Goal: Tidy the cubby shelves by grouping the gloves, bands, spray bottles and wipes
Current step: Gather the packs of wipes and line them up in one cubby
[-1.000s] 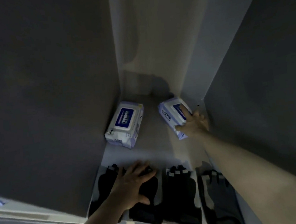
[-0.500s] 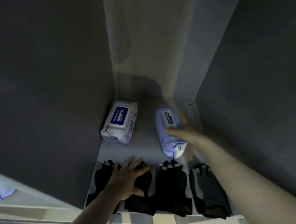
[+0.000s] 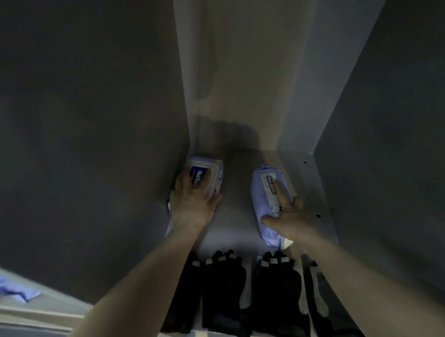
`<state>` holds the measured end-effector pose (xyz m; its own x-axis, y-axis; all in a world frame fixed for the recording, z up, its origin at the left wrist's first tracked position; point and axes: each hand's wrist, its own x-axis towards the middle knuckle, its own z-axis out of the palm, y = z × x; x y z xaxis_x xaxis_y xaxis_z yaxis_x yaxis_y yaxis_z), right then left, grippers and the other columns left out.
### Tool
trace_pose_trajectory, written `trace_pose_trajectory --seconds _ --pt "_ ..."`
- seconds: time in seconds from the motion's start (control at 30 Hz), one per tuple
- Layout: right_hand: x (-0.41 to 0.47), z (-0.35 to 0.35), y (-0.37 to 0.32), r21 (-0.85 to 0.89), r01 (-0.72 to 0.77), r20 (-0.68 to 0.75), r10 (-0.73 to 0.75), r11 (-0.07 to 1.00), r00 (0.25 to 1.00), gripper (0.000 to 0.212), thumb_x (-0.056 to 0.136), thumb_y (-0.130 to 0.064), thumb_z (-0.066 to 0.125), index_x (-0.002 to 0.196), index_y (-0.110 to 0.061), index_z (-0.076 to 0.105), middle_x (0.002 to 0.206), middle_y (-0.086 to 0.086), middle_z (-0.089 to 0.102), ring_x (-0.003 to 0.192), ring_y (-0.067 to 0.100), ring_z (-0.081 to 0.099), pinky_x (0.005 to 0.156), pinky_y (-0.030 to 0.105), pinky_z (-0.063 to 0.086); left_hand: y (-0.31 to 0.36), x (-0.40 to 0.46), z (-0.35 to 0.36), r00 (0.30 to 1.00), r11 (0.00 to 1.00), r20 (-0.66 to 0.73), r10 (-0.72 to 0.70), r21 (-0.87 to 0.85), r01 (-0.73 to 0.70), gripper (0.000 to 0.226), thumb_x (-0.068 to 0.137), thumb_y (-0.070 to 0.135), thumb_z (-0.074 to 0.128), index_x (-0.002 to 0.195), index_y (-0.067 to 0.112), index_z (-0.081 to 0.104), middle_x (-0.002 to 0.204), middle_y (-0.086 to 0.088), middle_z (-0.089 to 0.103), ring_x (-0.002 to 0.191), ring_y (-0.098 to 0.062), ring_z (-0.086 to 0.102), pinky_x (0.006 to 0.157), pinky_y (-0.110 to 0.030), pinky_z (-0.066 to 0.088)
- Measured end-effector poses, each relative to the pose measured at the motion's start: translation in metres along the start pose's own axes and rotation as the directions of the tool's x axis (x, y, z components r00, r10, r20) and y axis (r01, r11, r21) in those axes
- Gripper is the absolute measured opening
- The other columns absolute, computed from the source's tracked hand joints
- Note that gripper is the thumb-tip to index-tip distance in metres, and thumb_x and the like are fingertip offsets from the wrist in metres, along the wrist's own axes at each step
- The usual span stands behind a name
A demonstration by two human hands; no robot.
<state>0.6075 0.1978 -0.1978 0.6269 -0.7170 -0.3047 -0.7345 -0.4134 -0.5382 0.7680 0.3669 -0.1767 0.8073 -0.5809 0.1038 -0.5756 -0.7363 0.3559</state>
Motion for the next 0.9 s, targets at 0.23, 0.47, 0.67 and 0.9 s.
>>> trace_pose_trajectory --seconds 0.23,0.47,0.67,0.9 --pt "0.004 0.001 0.006 -0.036 -0.019 0.007 0.019 0.999 1.0 0.099 0.077 -0.053 0.067 0.152 -0.042 0.002 0.136 0.005 0.026 0.12 0.031 0.05 0.089 0.026 0.036 -0.009 0.027 0.012 0.957 0.974 0.219 -0.192 0.163 0.158 0.089 0.079 0.054 0.061 0.15 0.038 0.01 0.136 -0.017 0.031 0.116 -0.037 0.04 0.091 -0.04 0.039" --pt "-0.002 -0.002 0.002 0.003 -0.012 0.022 0.012 1.0 1.0 0.099 0.079 -0.049 0.067 0.147 -0.053 -0.004 0.135 0.004 0.026 0.115 0.033 0.053 0.089 0.026 0.038 -0.017 0.018 -0.005 0.85 0.929 0.47 -0.239 -0.145 0.341 0.043 0.091 0.014 0.059 0.132 0.007 0.051 0.13 -0.015 0.057 0.113 -0.03 0.056 0.095 -0.036 0.046" --pt "-0.005 0.002 0.001 0.003 -0.044 -0.014 0.044 0.999 0.999 0.108 0.069 -0.053 0.075 0.151 -0.043 0.004 0.125 0.004 0.033 0.109 0.029 0.052 0.096 0.03 0.043 0.021 -0.002 0.002 0.909 0.944 0.325 -0.262 -0.108 0.311 0.112 0.072 0.074 0.059 0.154 0.021 0.003 0.154 -0.022 0.023 0.134 -0.035 0.039 0.108 -0.037 0.037" --pt "-0.003 0.0 0.003 0.011 -0.055 0.025 0.055 0.998 0.998 0.119 0.06 -0.048 0.075 0.145 -0.055 -0.007 0.153 0.01 0.008 0.126 0.036 0.047 0.095 0.025 0.04 0.012 -0.001 0.008 0.891 0.924 0.318 -0.324 -0.094 0.37 0.096 0.083 0.049 0.061 0.152 0.033 -0.005 0.142 -0.014 0.038 0.118 -0.032 0.052 0.089 -0.03 0.042"
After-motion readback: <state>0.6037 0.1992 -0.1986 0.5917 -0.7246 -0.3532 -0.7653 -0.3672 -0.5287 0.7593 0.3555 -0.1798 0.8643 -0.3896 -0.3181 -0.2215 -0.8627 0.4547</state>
